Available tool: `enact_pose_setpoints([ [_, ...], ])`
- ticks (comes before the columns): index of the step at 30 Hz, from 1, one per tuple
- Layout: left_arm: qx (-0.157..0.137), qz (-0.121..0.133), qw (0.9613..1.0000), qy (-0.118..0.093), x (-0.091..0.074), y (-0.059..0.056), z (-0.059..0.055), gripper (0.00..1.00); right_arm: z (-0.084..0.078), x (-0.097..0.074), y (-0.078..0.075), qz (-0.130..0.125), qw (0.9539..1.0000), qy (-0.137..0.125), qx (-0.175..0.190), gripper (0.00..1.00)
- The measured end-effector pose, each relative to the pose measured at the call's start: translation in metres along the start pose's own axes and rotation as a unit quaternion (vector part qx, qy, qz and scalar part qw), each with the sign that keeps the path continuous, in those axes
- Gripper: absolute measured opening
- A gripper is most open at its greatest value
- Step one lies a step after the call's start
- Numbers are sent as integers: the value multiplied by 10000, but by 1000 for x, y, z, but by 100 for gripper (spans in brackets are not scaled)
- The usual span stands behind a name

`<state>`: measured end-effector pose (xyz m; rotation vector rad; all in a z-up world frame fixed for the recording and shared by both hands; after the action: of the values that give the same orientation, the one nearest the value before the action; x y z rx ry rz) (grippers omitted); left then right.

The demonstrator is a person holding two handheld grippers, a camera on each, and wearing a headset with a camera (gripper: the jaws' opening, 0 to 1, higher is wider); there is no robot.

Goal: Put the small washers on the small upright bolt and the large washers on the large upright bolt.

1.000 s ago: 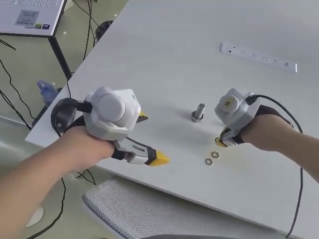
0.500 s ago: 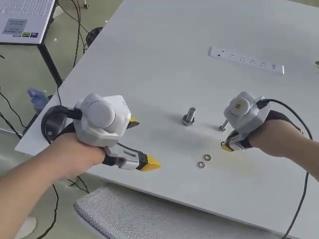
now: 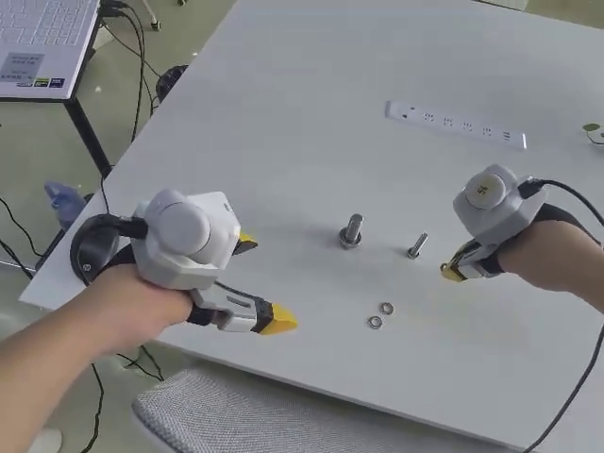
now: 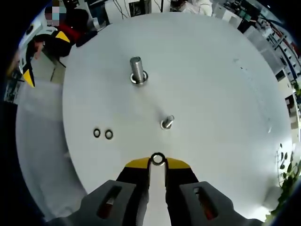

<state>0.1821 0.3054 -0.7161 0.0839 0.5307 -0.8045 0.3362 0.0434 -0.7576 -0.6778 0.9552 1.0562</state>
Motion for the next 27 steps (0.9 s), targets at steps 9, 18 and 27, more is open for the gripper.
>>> enact_pose_setpoints([
  [9,-33,14,10000,8,-2,1,-4,72,20,-4,-8,9,9999,-101,-51,11],
  [18,-55,34,10000,8,-2,3,-6,72,39,-4,-13,25,9996,-189,-200,11],
  [27,-141,48,9998,-133,-3,4,2,72,50,5,-14,68,9993,-180,-314,11],
])
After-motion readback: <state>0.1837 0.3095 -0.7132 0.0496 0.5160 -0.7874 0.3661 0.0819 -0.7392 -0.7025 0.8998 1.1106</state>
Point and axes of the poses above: the centre of the closed fingertips' face, and the gripper's own axes: x roughly forward along the fingers, y roughly to its left, z roughly out of its top, the point moved 6 cm from there along -x, roughly backward along the fingers, and after that the axes turned 12 degrees about -y, right-handed, at the moved point
